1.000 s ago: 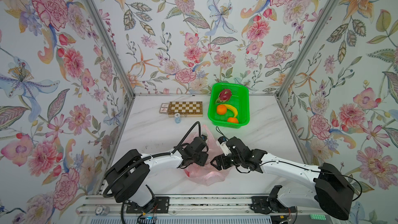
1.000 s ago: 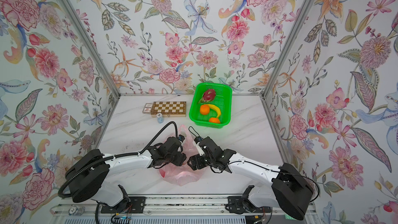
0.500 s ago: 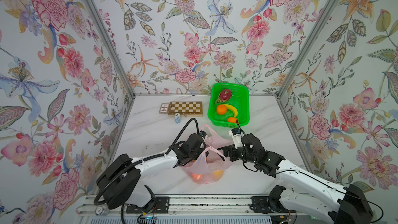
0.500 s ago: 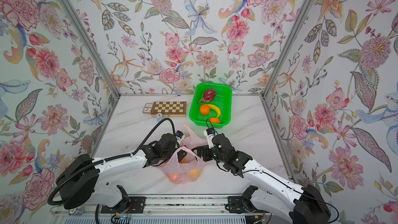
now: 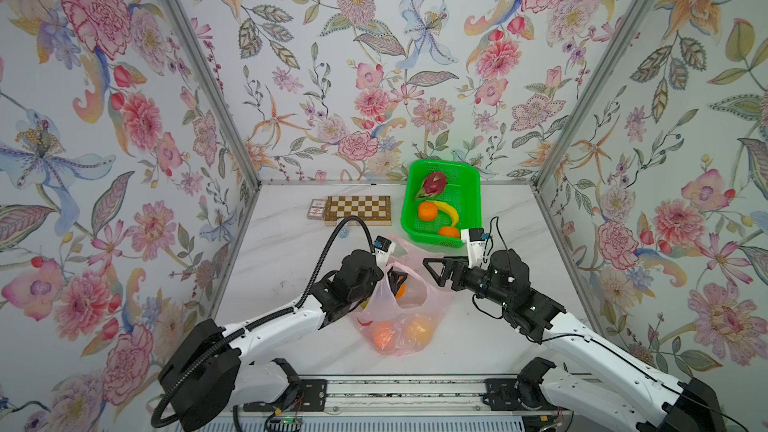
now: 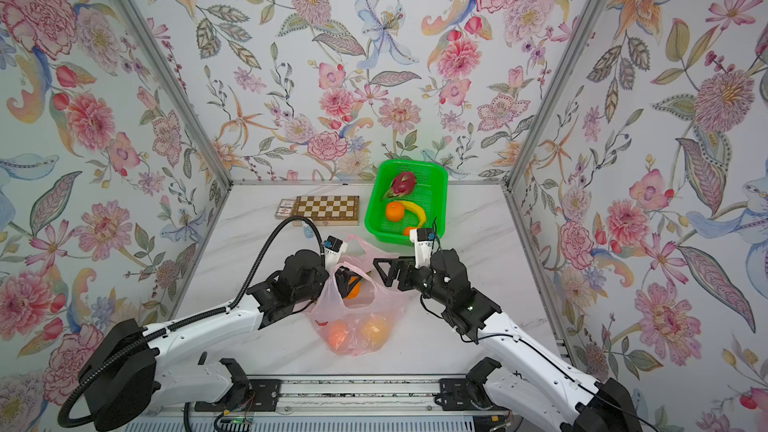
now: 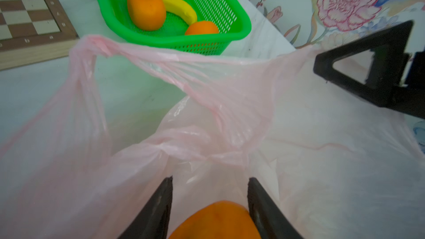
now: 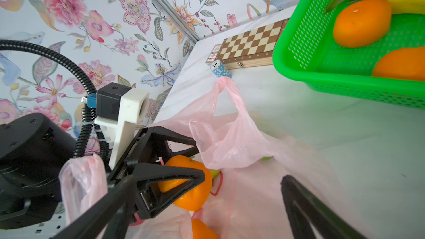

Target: Untie the knot of the plastic bag and take out the fruit

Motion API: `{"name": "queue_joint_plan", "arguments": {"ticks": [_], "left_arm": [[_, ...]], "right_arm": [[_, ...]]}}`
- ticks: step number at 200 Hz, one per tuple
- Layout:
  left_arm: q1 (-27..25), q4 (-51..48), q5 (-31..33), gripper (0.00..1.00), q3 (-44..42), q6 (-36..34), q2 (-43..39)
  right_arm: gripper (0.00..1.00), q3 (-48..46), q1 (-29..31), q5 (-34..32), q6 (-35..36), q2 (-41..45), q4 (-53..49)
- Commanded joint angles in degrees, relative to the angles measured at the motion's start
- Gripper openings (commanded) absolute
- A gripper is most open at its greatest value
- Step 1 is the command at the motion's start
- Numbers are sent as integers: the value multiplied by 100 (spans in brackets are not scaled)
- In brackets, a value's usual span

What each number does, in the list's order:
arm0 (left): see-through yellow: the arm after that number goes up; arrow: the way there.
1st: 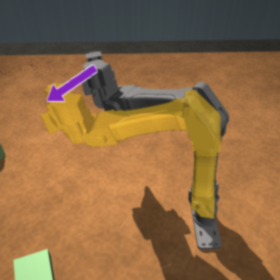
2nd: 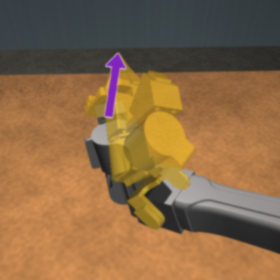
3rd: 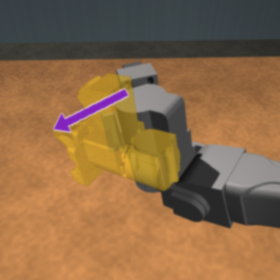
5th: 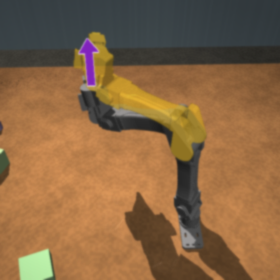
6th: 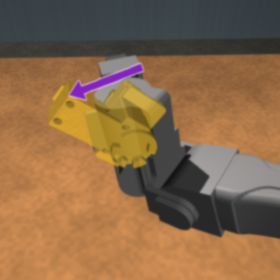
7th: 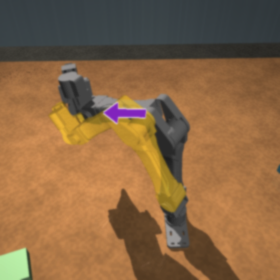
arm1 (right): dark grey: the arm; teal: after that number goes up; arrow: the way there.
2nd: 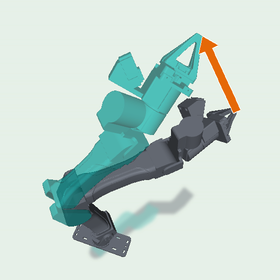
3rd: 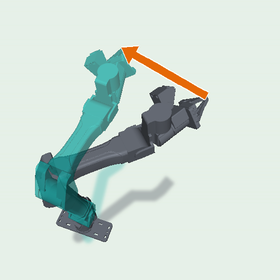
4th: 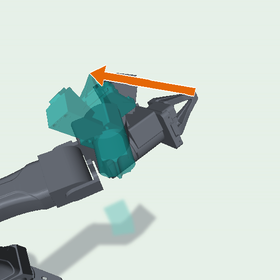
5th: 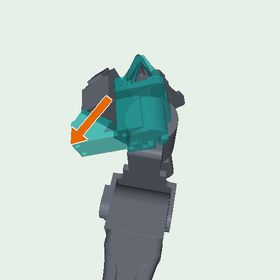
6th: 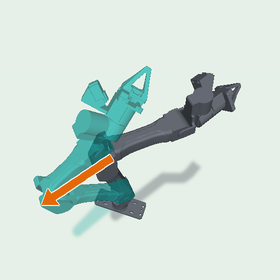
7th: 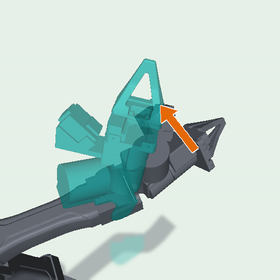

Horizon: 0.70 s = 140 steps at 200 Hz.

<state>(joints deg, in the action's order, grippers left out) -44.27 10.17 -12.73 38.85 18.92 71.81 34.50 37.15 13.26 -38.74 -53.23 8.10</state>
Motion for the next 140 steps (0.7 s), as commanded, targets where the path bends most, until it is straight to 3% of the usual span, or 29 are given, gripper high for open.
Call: {"name": "queue_joint_plan", "arguments": {"ticks": [1,74,86,140], "left_arm": [[167,758,-346,39,-10,-121,-226],[443,1594,-654,37,680,100,-105],[534,1751,-797,37,832,335,34],[778,2171,-1408,37,1769,1607,703]], "right_arm": [[99,238,-114,213,-304,81,389],[99,676,-533,666,-291,-156,879],[99,755,-795,889,-75,-247,949],[99,788,-946,1240,1319,-538,1811]]}}
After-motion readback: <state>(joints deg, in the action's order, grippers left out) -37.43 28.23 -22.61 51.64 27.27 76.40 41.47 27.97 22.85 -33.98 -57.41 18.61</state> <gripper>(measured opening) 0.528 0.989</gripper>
